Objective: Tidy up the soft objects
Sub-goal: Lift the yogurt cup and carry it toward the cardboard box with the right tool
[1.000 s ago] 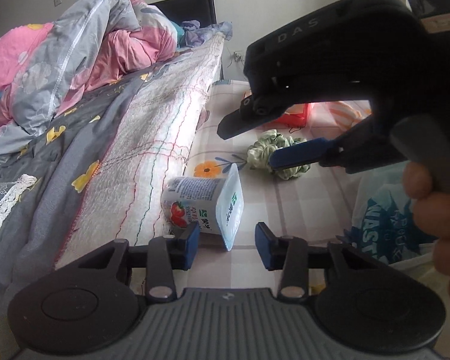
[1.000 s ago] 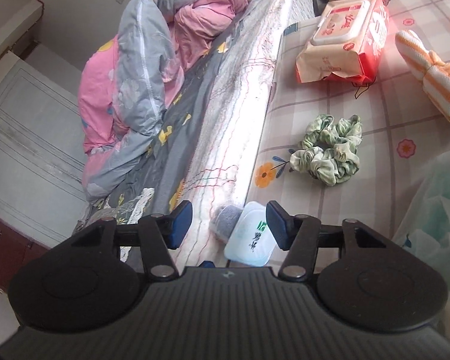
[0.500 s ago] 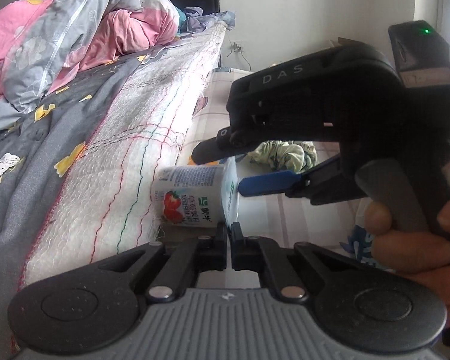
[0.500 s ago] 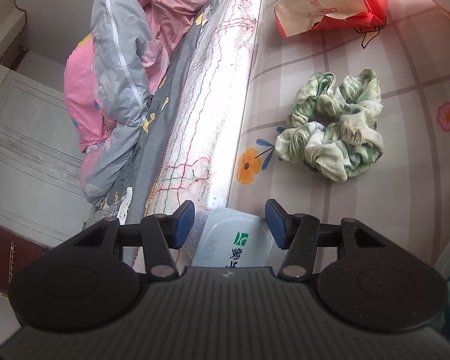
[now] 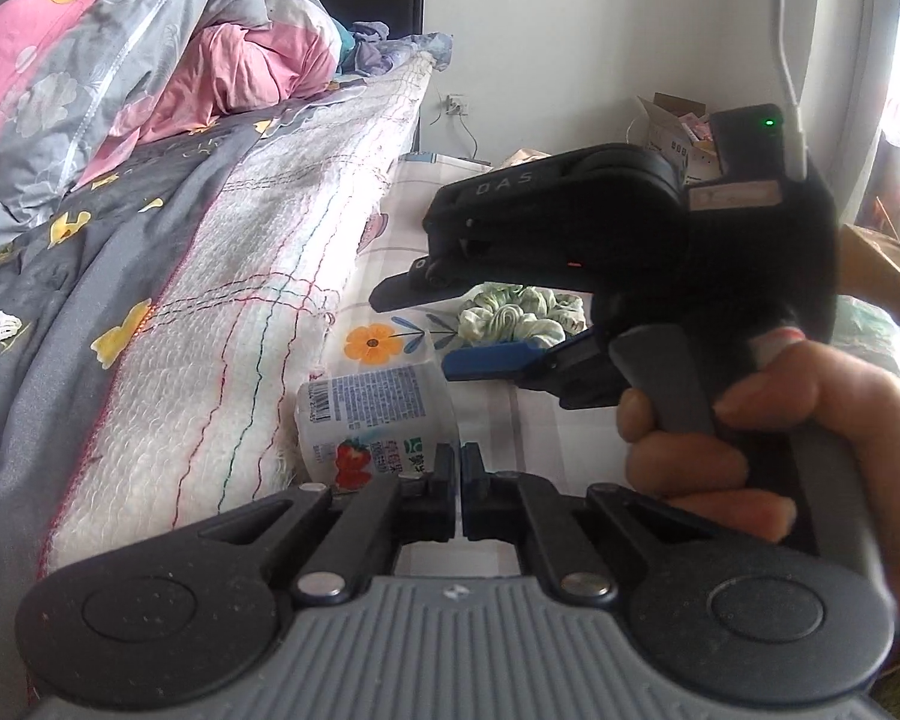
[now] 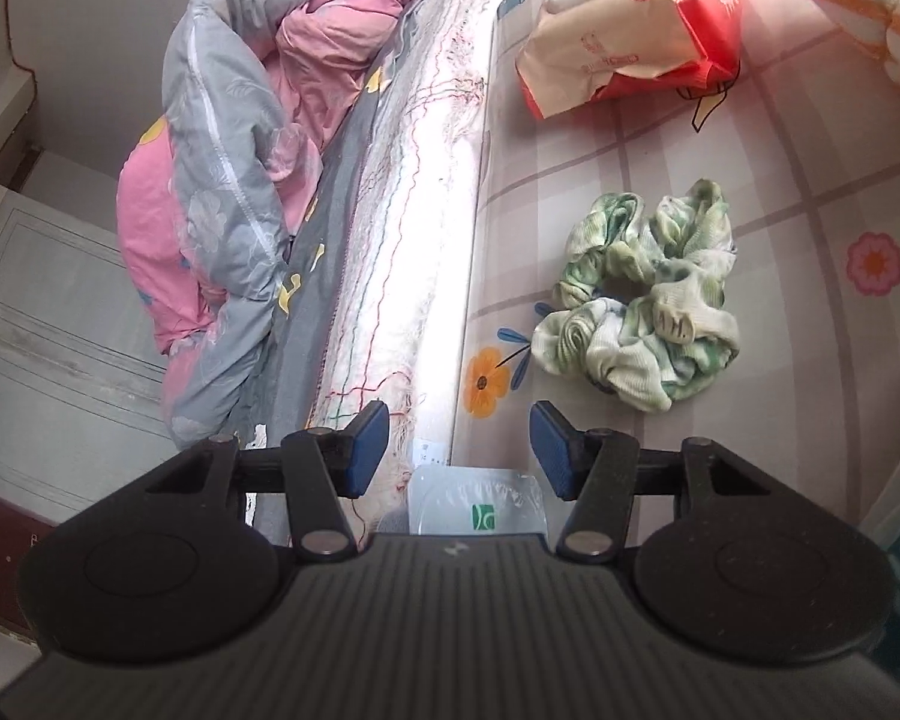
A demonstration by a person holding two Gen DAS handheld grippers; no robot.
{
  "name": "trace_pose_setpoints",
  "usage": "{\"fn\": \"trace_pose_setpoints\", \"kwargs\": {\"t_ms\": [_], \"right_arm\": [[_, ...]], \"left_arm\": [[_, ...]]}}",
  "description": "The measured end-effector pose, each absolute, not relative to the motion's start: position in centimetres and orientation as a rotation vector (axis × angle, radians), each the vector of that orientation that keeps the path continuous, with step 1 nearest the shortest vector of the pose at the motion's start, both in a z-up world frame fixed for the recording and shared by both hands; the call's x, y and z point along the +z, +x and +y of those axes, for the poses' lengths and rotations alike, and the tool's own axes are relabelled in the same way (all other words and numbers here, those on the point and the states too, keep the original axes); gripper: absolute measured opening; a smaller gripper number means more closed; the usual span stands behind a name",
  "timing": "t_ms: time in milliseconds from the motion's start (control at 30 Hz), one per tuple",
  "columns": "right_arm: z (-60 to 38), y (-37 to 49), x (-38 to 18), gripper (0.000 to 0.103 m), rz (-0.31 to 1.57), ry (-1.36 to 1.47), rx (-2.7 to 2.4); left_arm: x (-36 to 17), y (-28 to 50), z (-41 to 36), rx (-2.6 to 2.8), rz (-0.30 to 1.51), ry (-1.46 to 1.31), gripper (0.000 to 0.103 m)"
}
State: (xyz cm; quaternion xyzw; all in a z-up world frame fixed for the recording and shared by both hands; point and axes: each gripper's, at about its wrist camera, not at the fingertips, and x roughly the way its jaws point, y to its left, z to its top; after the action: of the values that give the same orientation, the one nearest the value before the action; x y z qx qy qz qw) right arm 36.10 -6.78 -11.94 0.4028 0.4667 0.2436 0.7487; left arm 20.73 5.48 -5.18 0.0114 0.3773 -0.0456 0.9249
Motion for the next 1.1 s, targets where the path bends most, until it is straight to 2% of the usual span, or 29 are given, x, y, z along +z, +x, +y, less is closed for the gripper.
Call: {"fn": "trace_pose_setpoints", "kwargs": {"t_ms": [67, 233, 700, 1100], "right_arm": [[-6.4, 36.5, -12.6, 0.053, 1.022, 0.902, 0.550], [-5.4, 36.9, -13.4, 0.054, 1.026, 0.898, 0.614], [-5.4, 34.4, -12.4, 0.055, 1.123, 0.829, 0.680], [-10.3, 28.4, -9.2, 0.058, 1.070, 0.871, 0.606]], "left_arm": [[-5.5, 21.1, 5.6, -0.091, 0.794, 0.025, 0.015], [-6.3, 21.5, 6.2, -0.095, 0.844, -0.003, 0.021], [-6.5, 20.6, 8.7, -0.070, 0.902, -0.158, 0.016], [-3.6, 19.6, 8.4, -0.170, 0.857, -0.230, 0.018]]}}
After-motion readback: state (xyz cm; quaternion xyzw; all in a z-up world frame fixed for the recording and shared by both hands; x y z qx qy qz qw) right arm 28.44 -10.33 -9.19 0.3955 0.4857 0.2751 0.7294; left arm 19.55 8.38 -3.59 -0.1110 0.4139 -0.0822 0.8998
